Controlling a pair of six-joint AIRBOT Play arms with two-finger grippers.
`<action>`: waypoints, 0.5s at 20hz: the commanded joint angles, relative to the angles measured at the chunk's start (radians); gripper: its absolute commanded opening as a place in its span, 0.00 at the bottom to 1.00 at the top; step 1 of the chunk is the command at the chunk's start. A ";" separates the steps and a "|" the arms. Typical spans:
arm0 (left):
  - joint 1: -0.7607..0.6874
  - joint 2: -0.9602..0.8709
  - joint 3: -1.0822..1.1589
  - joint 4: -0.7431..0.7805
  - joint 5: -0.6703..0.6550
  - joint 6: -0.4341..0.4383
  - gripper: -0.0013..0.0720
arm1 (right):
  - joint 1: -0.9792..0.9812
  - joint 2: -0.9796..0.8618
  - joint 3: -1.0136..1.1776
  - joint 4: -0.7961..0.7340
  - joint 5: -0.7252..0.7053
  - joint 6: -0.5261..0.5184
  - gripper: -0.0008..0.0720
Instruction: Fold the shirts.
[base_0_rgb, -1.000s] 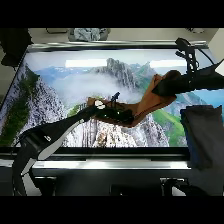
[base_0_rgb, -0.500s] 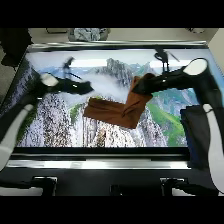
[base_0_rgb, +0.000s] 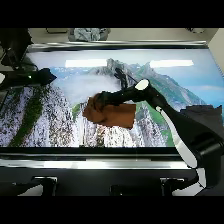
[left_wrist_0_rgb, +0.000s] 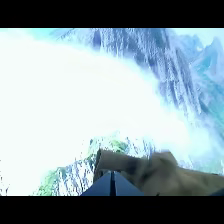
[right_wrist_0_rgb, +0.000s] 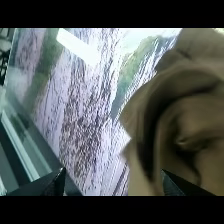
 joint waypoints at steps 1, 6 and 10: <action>0.005 0.022 -0.065 0.007 -0.024 0.031 0.05 | -0.031 -0.003 0.001 -0.042 -0.014 -0.012 0.96; 0.037 0.024 -0.101 0.007 -0.023 0.056 0.05 | -0.262 0.129 0.000 -0.587 0.320 0.155 0.93; 0.049 0.024 -0.101 0.010 -0.019 0.076 0.05 | -0.356 0.132 -0.138 -0.647 0.419 0.171 0.92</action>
